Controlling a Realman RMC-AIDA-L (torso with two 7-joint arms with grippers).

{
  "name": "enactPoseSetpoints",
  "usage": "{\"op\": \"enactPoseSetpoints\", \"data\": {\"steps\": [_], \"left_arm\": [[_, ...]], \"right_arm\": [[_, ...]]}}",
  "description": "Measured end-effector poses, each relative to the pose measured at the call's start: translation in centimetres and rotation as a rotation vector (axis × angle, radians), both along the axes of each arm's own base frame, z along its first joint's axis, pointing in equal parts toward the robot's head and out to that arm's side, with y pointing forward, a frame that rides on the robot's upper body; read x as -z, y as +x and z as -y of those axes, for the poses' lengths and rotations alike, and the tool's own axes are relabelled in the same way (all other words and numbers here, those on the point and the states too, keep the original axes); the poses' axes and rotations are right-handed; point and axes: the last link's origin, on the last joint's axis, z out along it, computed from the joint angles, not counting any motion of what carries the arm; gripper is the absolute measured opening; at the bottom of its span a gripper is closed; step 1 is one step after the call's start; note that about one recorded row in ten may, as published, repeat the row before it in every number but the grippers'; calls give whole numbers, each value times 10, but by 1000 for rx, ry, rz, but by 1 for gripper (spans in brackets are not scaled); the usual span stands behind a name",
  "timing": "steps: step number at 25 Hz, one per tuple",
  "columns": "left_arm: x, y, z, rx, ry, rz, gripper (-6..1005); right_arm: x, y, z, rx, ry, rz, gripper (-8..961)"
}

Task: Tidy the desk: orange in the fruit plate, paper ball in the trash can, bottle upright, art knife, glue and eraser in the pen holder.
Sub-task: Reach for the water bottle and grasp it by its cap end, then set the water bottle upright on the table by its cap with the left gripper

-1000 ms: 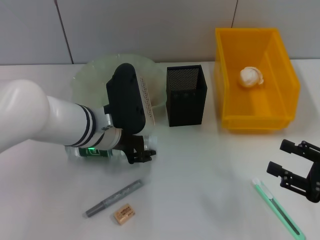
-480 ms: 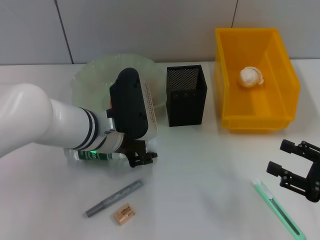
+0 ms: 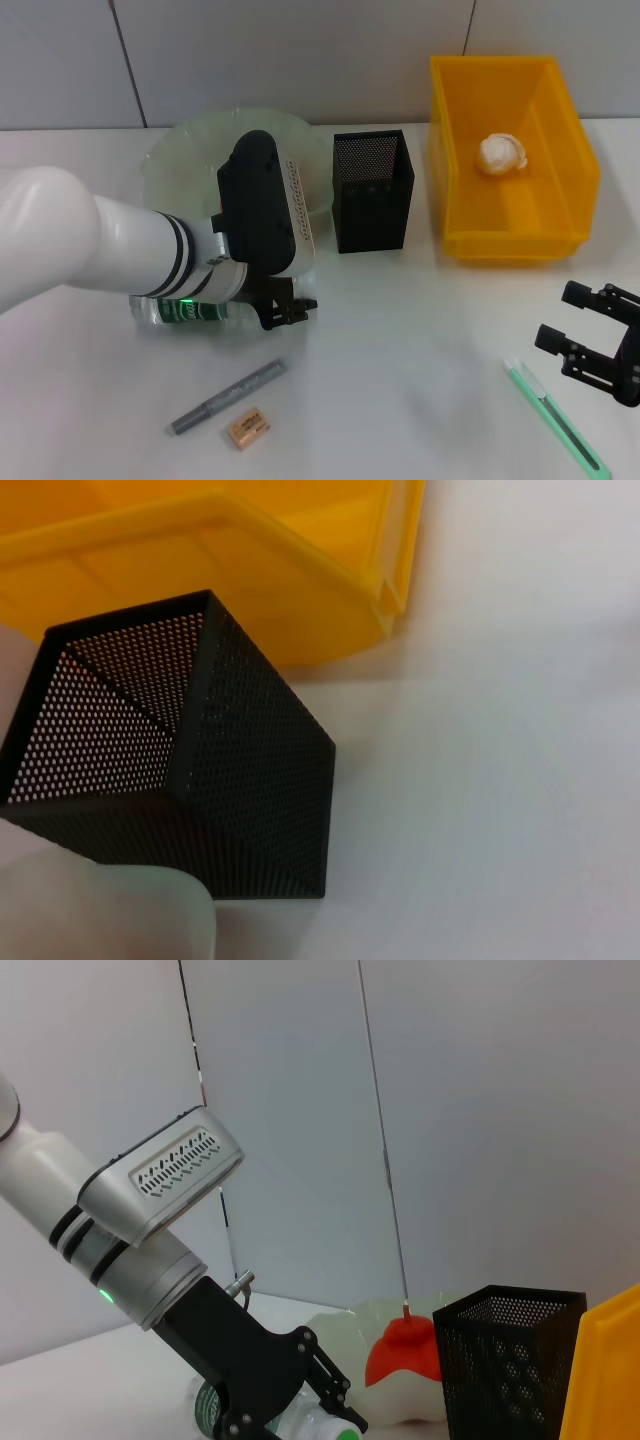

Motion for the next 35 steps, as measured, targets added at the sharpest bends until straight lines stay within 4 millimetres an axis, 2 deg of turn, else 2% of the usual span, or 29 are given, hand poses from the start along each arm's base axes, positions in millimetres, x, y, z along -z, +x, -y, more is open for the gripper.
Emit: {"op": "enactPoseSetpoints", "data": {"steps": [16,27,35], "left_arm": [[-5,3,6,4,12,28,454],[-19,16,16,22,59,103,454],[-24,17,22,2,78,135,454]], "right_arm": [[-1,0,2,-2,1,-6,694],[-1,-1,2,-8,0,-9,694],[-2,-1,3,-13,1,-12,695]]}}
